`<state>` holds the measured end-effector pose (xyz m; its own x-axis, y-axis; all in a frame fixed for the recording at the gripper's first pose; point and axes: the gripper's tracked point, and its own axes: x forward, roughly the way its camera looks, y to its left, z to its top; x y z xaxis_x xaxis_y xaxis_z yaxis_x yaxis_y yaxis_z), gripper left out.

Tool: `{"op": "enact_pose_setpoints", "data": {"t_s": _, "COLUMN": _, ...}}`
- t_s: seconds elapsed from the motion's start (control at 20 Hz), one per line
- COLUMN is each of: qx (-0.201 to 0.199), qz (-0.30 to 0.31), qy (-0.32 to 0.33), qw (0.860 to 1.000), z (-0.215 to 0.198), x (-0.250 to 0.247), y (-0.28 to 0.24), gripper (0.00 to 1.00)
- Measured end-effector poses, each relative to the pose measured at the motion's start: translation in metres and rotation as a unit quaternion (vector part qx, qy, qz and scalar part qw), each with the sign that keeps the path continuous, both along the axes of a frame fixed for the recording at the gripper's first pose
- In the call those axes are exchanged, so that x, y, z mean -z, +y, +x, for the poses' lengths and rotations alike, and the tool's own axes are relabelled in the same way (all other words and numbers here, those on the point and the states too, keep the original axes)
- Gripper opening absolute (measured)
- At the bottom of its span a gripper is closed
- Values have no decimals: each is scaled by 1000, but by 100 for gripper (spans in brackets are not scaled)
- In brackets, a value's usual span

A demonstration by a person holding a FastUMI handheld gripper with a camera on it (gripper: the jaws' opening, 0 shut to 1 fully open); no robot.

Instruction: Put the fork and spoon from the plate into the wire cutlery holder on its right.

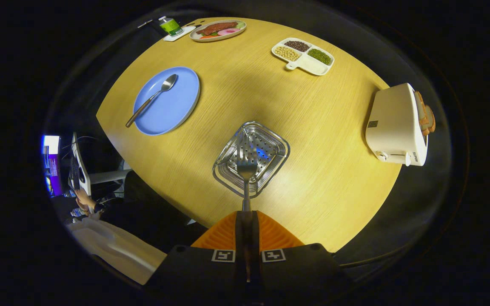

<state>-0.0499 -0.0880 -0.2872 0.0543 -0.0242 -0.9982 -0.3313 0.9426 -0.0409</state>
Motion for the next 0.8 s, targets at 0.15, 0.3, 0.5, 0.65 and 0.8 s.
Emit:
{"op": "enact_pose_setpoints", "data": {"t_s": 0.15, "qx": -9, "qz": -20, "qy": 14, "qw": 1000, "z": 6, "x": 9, "y": -8, "gripper": 10}}
{"op": "enact_pose_setpoints", "data": {"t_s": 0.3, "qx": -3, "qz": -29, "qy": 17, "qw": 999, "z": 13, "x": 18, "y": -15, "gripper": 10}}
{"op": "enact_pose_setpoints", "data": {"t_s": 0.5, "qx": 16, "qz": -12, "qy": 1, "qw": 1000, "z": 24, "x": 17, "y": -9, "gripper": 15}}
{"op": "enact_pose_setpoints", "data": {"t_s": 0.65, "qx": 38, "qz": 12, "qy": -26, "qw": 999, "z": 31, "x": 7, "y": -1, "gripper": 34}}
{"op": "enact_pose_setpoints", "data": {"t_s": 0.8, "qx": 70, "qz": 70, "qy": -56, "qw": 993, "z": 34, "x": -10, "y": 24, "gripper": 78}}
